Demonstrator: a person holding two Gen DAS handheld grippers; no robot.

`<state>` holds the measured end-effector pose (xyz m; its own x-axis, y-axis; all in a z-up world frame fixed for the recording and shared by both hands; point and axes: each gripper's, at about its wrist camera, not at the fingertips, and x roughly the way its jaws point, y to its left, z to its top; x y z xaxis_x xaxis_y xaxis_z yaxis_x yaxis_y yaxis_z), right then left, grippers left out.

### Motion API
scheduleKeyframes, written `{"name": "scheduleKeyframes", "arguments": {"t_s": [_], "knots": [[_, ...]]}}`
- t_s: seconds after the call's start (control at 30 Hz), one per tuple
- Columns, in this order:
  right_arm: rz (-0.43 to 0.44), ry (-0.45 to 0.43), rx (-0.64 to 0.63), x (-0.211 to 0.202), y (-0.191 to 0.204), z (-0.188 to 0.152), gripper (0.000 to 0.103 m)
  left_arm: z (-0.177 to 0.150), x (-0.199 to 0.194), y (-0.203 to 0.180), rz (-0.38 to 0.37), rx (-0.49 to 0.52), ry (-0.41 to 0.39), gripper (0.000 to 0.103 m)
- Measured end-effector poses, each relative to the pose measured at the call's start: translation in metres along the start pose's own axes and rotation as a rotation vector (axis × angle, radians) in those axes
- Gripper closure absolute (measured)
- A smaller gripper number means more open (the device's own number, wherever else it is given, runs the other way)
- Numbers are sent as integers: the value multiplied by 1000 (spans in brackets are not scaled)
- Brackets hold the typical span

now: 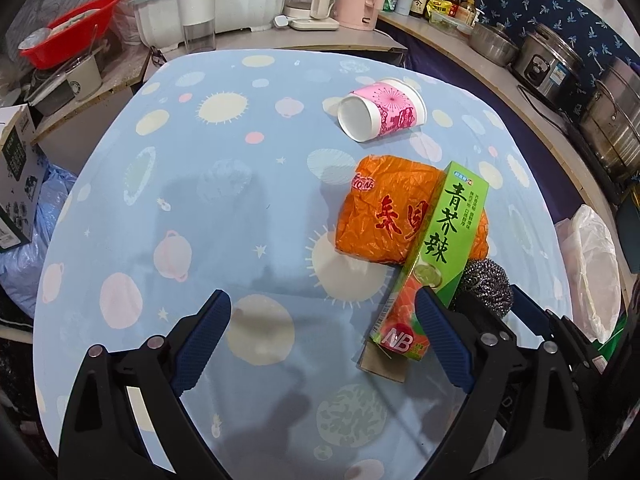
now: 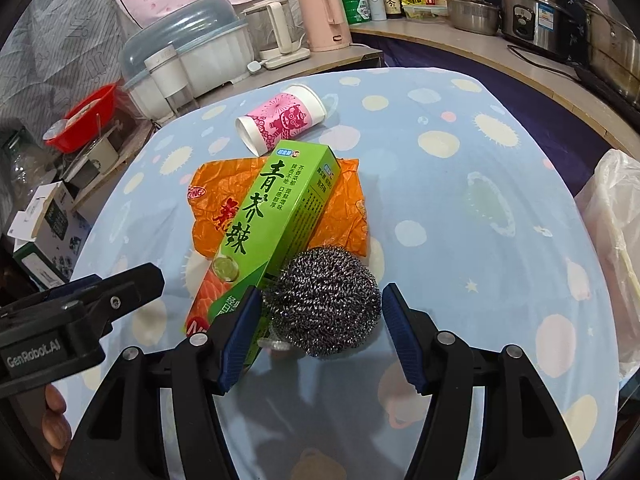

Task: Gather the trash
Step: 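Grasp the steel wool scrubber with right while left grasps the green wasabi box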

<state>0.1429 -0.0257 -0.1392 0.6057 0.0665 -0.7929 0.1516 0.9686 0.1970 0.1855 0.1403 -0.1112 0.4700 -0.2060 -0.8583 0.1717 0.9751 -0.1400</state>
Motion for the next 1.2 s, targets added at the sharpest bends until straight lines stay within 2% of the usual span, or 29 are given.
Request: {"name": "scheduleKeyframes", "arguments": {"t_s": [0.3,0.63,0.9,1.0,1.07,1.17,1.2], "knots": [[-20,-26,14,-7,-12,0,52,-4,8,-12,-41,23,24,14],[-60,-63,121,-31,-56,-2,53,-7,23,-41,-76,68,44,13],[-65,-63,137,-35,-66,-4,53,-9,34,-56,-61,98,43,16],[-62,-59,138,-34,-67,-6,53,-9,39,-60,-56,105,55,25],[-61,-61,139,-35,-67,-6,53,-10,43,-62,-63,109,78,41],[-61,-65,143,-36,-68,-7,53,-12,49,-64,-61,108,106,54],[-60,-66,146,-37,-69,-8,53,-13,49,-64,-65,108,110,55]]}}
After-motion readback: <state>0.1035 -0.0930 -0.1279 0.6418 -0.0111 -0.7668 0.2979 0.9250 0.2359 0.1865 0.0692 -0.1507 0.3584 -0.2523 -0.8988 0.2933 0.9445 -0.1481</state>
